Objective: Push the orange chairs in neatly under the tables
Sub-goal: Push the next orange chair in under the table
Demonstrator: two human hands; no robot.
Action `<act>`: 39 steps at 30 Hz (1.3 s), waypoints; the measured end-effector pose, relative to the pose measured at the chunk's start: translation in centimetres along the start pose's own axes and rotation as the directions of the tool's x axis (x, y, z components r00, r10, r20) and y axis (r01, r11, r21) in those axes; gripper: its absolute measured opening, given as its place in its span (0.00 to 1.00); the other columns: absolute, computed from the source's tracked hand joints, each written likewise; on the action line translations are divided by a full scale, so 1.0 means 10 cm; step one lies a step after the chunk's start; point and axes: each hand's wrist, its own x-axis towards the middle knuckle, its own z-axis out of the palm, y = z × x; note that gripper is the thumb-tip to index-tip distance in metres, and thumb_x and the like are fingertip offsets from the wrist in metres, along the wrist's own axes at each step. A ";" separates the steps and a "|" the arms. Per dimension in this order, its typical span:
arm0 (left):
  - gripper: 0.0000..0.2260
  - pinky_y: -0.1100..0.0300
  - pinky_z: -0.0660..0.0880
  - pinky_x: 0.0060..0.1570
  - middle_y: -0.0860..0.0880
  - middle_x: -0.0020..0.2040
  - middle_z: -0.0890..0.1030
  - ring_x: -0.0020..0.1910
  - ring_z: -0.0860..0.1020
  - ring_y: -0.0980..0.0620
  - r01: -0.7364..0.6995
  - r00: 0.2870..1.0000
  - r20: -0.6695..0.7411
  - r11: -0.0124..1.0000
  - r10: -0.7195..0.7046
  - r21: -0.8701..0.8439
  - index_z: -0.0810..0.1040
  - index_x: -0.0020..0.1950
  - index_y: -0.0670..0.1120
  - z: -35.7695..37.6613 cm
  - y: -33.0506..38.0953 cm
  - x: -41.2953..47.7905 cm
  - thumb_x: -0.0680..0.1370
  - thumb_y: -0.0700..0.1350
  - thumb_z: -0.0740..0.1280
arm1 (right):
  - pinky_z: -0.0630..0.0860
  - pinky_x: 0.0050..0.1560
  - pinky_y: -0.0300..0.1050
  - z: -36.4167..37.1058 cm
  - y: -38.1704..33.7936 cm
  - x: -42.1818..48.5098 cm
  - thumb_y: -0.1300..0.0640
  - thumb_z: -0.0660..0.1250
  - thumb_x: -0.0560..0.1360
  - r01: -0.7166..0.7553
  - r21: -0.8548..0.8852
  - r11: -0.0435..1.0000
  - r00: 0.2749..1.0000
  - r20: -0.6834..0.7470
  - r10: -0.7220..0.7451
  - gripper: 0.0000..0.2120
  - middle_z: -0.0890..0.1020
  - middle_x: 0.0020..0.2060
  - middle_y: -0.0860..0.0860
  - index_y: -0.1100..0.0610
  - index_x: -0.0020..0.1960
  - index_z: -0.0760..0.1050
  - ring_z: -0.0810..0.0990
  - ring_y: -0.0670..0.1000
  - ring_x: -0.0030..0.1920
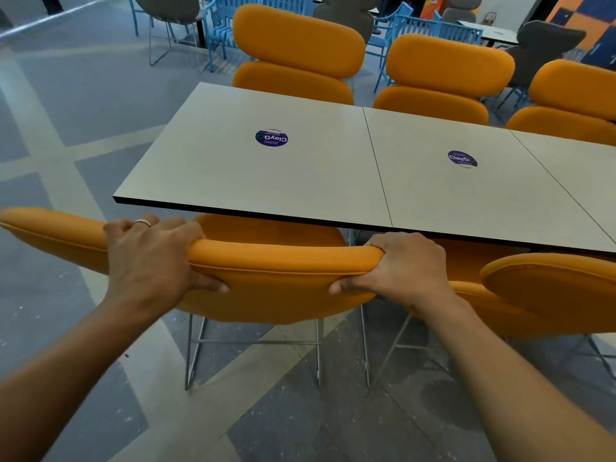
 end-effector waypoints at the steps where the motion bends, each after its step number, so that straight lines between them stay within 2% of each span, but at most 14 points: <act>1: 0.28 0.45 0.63 0.49 0.50 0.38 0.78 0.43 0.75 0.41 0.009 1.000 0.018 1.000 -0.010 0.004 0.76 0.41 0.54 0.01 -0.08 0.04 0.53 0.73 0.70 | 0.79 0.37 0.46 0.04 -0.06 0.01 0.10 0.52 0.48 0.004 0.003 1.000 1.000 -0.016 -0.004 0.44 0.78 0.31 0.41 0.47 0.38 0.77 0.77 0.42 0.35; 4: 0.27 0.45 0.62 0.50 0.51 0.38 0.76 0.43 0.74 0.42 0.027 0.999 0.034 1.000 -0.027 0.003 0.74 0.40 0.56 0.04 -0.26 0.14 0.52 0.71 0.74 | 0.79 0.37 0.47 0.12 -0.20 0.08 0.10 0.50 0.49 0.028 -0.001 1.000 0.999 -0.036 -0.028 0.45 0.77 0.31 0.42 0.48 0.36 0.75 0.77 0.42 0.33; 9: 0.28 0.44 0.62 0.50 0.49 0.40 0.79 0.44 0.75 0.40 0.004 1.000 0.020 1.000 -0.004 0.010 0.76 0.42 0.54 0.08 -0.34 0.22 0.52 0.70 0.75 | 0.79 0.38 0.45 0.11 -0.25 0.17 0.10 0.49 0.50 0.033 -0.002 0.999 0.999 -0.036 -0.033 0.46 0.78 0.34 0.40 0.47 0.40 0.77 0.77 0.42 0.36; 14: 0.30 0.43 0.63 0.50 0.47 0.41 0.80 0.44 0.76 0.38 -0.008 1.000 0.024 1.000 0.008 0.023 0.77 0.44 0.53 0.07 -0.39 0.20 0.54 0.74 0.68 | 0.78 0.39 0.43 0.11 -0.33 0.12 0.10 0.49 0.50 0.011 0.008 1.000 0.999 -0.053 -0.010 0.47 0.79 0.36 0.40 0.46 0.44 0.78 0.77 0.42 0.38; 17: 0.31 0.44 0.63 0.50 0.47 0.40 0.79 0.44 0.75 0.39 -0.011 1.000 0.028 1.000 0.011 0.016 0.77 0.44 0.52 0.06 -0.39 0.16 0.54 0.75 0.65 | 0.77 0.38 0.42 0.11 -0.36 0.05 0.11 0.51 0.51 -0.002 0.032 0.999 0.999 -0.046 0.003 0.46 0.79 0.37 0.40 0.46 0.45 0.78 0.77 0.42 0.38; 23: 0.31 0.43 0.64 0.51 0.47 0.41 0.79 0.44 0.76 0.38 -0.022 0.999 0.037 1.000 0.021 0.022 0.77 0.46 0.52 0.06 -0.40 0.13 0.54 0.73 0.71 | 0.70 0.35 0.36 0.11 -0.39 -0.01 0.14 0.59 0.53 -0.018 0.031 0.999 0.999 -0.028 0.019 0.39 0.78 0.36 0.41 0.47 0.42 0.77 0.75 0.41 0.36; 30: 0.34 0.43 0.64 0.51 0.48 0.42 0.80 0.46 0.76 0.40 -0.014 0.999 0.052 1.000 0.012 0.026 0.77 0.46 0.53 0.08 -0.46 0.17 0.54 0.77 0.60 | 0.76 0.39 0.42 0.14 -0.39 0.05 0.11 0.53 0.52 -0.020 0.020 1.000 0.998 -0.053 0.021 0.43 0.78 0.35 0.41 0.47 0.42 0.78 0.76 0.42 0.36; 34: 0.34 0.42 0.64 0.52 0.47 0.42 0.80 0.45 0.76 0.39 -0.006 0.999 0.036 1.000 0.005 0.019 0.77 0.47 0.52 0.09 -0.43 0.18 0.54 0.76 0.61 | 0.78 0.45 0.47 0.15 -0.35 0.09 0.11 0.52 0.52 0.007 0.018 1.000 0.999 -0.048 -0.006 0.45 0.80 0.39 0.41 0.46 0.45 0.79 0.77 0.44 0.41; 39: 0.34 0.41 0.64 0.53 0.46 0.44 0.80 0.46 0.76 0.38 0.011 0.999 0.031 1.000 -0.011 0.014 0.78 0.49 0.53 0.11 -0.44 0.16 0.54 0.75 0.63 | 0.78 0.47 0.50 0.15 -0.34 0.11 0.11 0.54 0.52 0.018 -0.006 1.000 0.999 -0.043 -0.018 0.44 0.80 0.40 0.41 0.45 0.47 0.79 0.77 0.45 0.43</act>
